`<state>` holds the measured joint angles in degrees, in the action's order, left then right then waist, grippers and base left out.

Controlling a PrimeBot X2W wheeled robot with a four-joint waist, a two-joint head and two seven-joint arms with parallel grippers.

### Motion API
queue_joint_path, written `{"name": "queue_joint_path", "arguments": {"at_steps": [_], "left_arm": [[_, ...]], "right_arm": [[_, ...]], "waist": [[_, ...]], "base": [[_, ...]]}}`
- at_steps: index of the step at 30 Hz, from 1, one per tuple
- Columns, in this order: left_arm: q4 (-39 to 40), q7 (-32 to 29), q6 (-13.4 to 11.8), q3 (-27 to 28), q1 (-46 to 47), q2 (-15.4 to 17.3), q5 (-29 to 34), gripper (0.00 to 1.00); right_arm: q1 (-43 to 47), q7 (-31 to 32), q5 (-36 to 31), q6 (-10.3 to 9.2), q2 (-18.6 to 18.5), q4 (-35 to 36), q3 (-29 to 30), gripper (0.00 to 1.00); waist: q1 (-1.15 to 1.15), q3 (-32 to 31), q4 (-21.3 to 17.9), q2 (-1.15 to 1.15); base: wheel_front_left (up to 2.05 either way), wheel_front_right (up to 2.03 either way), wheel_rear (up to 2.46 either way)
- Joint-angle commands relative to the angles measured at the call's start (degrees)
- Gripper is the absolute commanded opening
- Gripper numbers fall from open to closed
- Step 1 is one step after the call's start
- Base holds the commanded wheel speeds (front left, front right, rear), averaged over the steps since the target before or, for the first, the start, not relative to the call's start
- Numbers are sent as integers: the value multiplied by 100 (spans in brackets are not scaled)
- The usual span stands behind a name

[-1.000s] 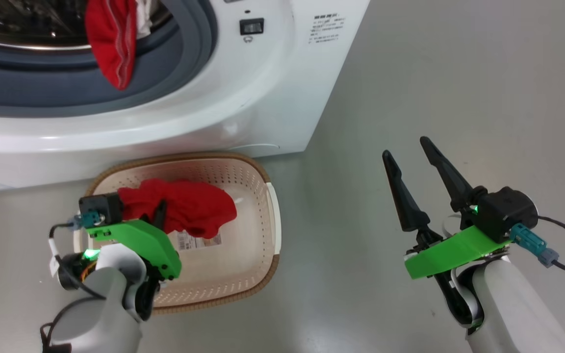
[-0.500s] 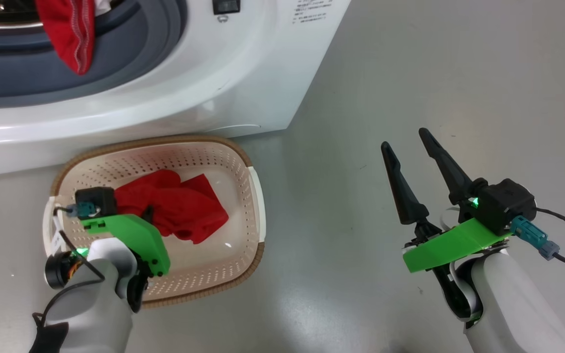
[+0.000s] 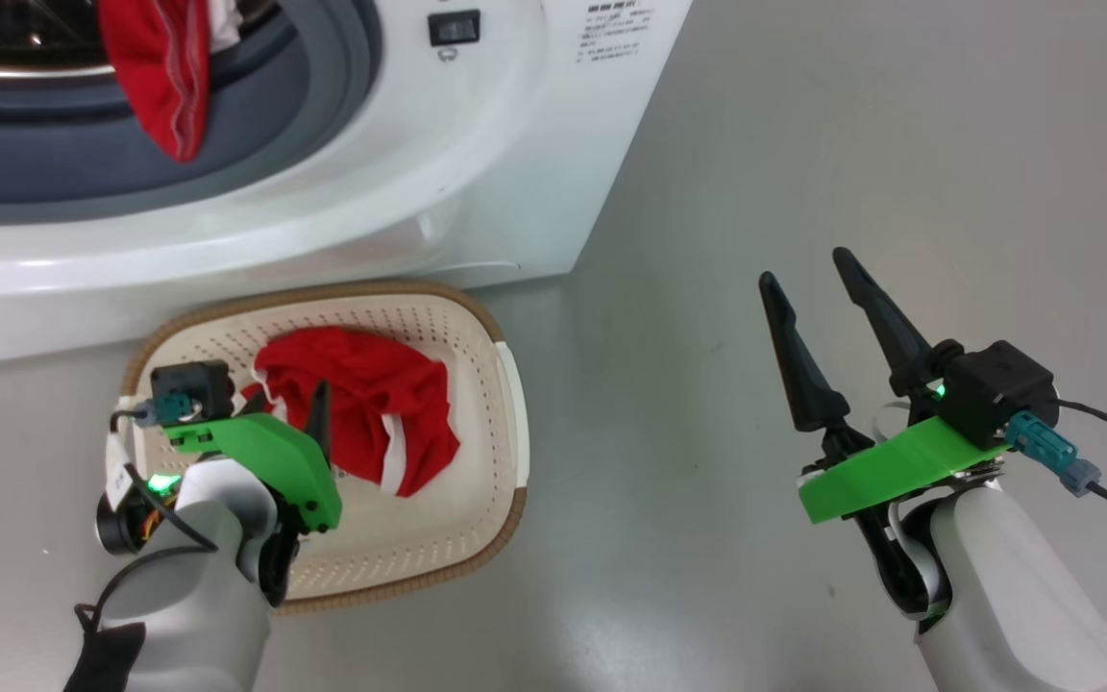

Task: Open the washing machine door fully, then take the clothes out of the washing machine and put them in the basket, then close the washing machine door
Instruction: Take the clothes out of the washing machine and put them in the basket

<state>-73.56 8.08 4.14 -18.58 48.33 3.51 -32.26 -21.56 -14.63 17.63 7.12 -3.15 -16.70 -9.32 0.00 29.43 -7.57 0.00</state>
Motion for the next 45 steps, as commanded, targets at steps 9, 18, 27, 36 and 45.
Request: {"name": "queue_joint_path", "arguments": {"at_steps": [9, 18, 27, 36, 45], "left_arm": [[57, 524, 168, 122, -276, 104, -114, 100], [825, 688, 211, 314, -818, 231, -137, 100], [2496, 691, -58, 806, -1768, 399, 181, 100], [4244, 691, -225, 1275, -2933, 438, 621, 100], [5467, 691, -441, 1499, -3773, 425, 859, 100]], "right_arm": [[171, -37, -95, 36, 26, -47, 30, 100], [498, -37, -189, 36, 27, -99, 172, 100], [795, -37, -326, 36, 27, -99, 262, 100], [1118, -37, -445, 36, 27, 133, 356, 100], [1422, -37, -538, 36, 27, 304, 459, 100]], "waist": [[0, -707, 185, 0], [0, -1378, 361, 0], [0, -1942, 403, 0], [0, -2448, 389, 0], [0, -2737, 388, 0]], "base": [[0, 0, 0], [0, 0, 0], [0, 0, 0], [0, 0, 0], [0, 0, 0]]}}
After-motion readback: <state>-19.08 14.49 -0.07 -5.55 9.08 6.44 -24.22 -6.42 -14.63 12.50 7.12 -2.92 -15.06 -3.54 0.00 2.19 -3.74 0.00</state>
